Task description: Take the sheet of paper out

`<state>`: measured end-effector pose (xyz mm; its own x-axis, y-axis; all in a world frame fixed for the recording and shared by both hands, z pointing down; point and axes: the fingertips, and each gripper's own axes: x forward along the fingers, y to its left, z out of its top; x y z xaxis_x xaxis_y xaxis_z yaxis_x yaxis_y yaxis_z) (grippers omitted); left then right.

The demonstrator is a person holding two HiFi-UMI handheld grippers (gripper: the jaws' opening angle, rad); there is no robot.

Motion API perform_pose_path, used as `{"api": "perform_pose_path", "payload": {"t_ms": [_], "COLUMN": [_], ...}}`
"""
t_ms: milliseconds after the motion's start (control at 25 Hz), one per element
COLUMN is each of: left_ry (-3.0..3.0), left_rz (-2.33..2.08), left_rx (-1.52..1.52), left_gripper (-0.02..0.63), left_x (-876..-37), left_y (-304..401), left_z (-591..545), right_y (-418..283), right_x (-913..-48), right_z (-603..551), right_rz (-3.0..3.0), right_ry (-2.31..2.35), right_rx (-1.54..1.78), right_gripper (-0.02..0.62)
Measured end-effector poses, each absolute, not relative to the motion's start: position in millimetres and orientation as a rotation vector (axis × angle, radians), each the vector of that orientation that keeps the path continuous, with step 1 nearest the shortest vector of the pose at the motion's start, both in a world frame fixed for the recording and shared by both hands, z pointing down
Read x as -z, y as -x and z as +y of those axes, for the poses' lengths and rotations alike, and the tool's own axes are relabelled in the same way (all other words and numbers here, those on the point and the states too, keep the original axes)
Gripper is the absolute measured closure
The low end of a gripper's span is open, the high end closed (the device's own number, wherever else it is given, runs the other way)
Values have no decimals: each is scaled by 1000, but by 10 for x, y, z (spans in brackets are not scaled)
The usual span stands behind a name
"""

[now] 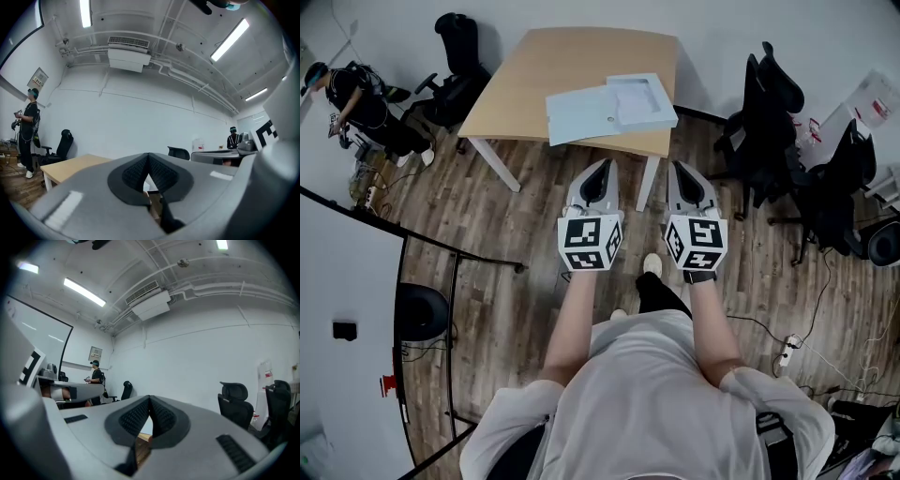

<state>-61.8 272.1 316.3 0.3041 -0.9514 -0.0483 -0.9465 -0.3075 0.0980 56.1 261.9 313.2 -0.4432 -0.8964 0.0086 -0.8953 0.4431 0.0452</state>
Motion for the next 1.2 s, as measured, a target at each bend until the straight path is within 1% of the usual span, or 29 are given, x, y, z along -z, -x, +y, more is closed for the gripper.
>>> {"api": "perform_pose_path", "payload": {"t_ms": [280,640,880,1200], "left_ry": [-2508,-2497,-2455,-2450], "left_rz": [-1809,-1857,-1888,-1933], "left_rx": [117,114,117,106], "left_gripper": [597,597,597,597], "left_x": [-3245,-3052,-3048,-3090], "left_y": [536,402,372,92], "left_z": [2047,790,-16,-932], "right_y": [-643,-894,-900,-1088], "right_x": [-3213,-3048,-3028,-2982], "right_z": [1928,599,-167,-1103], "right_rz": [-2655,-2689,-2726,-2776], "right_ry": [-1664,-1671,-1611,-1586], "right_rx": [27,27,25,32], "right_gripper": [583,583,583,583]}}
